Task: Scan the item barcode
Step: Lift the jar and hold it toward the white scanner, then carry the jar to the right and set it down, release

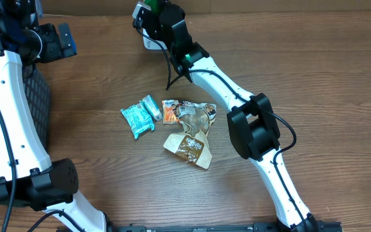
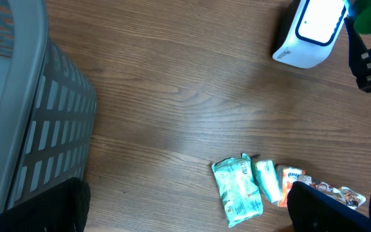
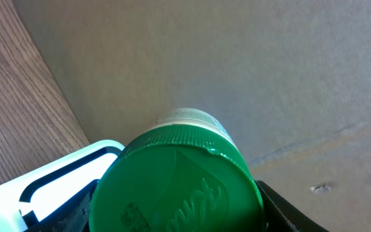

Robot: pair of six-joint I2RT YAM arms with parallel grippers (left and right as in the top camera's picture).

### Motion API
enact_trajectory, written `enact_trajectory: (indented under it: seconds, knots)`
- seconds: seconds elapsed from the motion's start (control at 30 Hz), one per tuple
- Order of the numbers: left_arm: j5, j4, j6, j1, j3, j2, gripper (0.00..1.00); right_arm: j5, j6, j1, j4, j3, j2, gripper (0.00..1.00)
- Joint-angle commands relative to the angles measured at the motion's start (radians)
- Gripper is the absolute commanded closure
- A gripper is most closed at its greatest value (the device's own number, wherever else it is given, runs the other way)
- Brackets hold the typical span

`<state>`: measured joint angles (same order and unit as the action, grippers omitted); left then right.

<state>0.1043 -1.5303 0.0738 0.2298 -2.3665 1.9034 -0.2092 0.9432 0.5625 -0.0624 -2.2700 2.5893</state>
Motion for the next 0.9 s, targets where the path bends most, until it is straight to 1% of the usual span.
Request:
enact_trajectory:
  seconds: [0.0,0.07,0.2,0.33,0.43,0.47,0.57,0.63,0.7,0.8,0.83,0.87]
  knots:
    - [0.011,0.001,-0.018,-0.001,-0.008,-0.013,0.01,0.001,-0.03,-0.006,0.007,-0.02,-0.061,0.8]
    - [0.011,0.001,-0.018,-0.001,-0.008,-0.013,0.0,0.001,-0.111,-0.009,0.043,-0.02,-0.101,0.8]
    - [0.011,0.001,-0.018,-0.001,-0.008,-0.013,0.01,0.001,-0.262,-0.02,0.172,-0.02,-0.206,0.8]
    - [0.011,0.001,-0.018,-0.001,-0.008,-0.013,0.0,0.002,-0.491,-0.035,0.356,-0.02,-0.34,0.79]
    - [0.011,0.001,-0.018,-0.001,-0.008,-0.013,0.01,0.002,-0.749,-0.058,0.567,-0.02,-0.462,0.79]
    - [0.011,0.001,-0.018,-0.001,-0.008,-0.013,0.0,0.002,-0.797,-0.064,0.615,-0.02,-0.487,0.79]
    - [0.011,0.001,-0.018,-0.001,-0.008,-0.013,0.01,0.004,-0.959,-0.1,0.837,-0.02,-0.585,0.79]
    - [0.011,0.001,-0.018,-0.001,-0.008,-0.013,0.01,0.022,-1.023,-0.129,0.983,-0.02,-0.634,0.82]
    - [0.011,0.001,-0.018,-0.001,-0.008,-0.013,0.01,0.053,-1.049,-0.165,1.125,-0.02,-0.671,0.83]
    - [0.011,0.001,-0.018,-0.001,-0.008,-0.013,0.01,0.116,-1.056,-0.228,1.305,-0.02,-0.692,0.8]
    - [0.011,0.001,-0.018,-0.001,-0.008,-0.013,0.0,0.143,-1.056,-0.254,1.37,-0.02,-0.692,0.78]
    - [0.011,0.001,-0.018,-0.001,-0.008,-0.013,0.01,0.158,-1.056,-0.269,1.405,-0.02,-0.689,0.77]
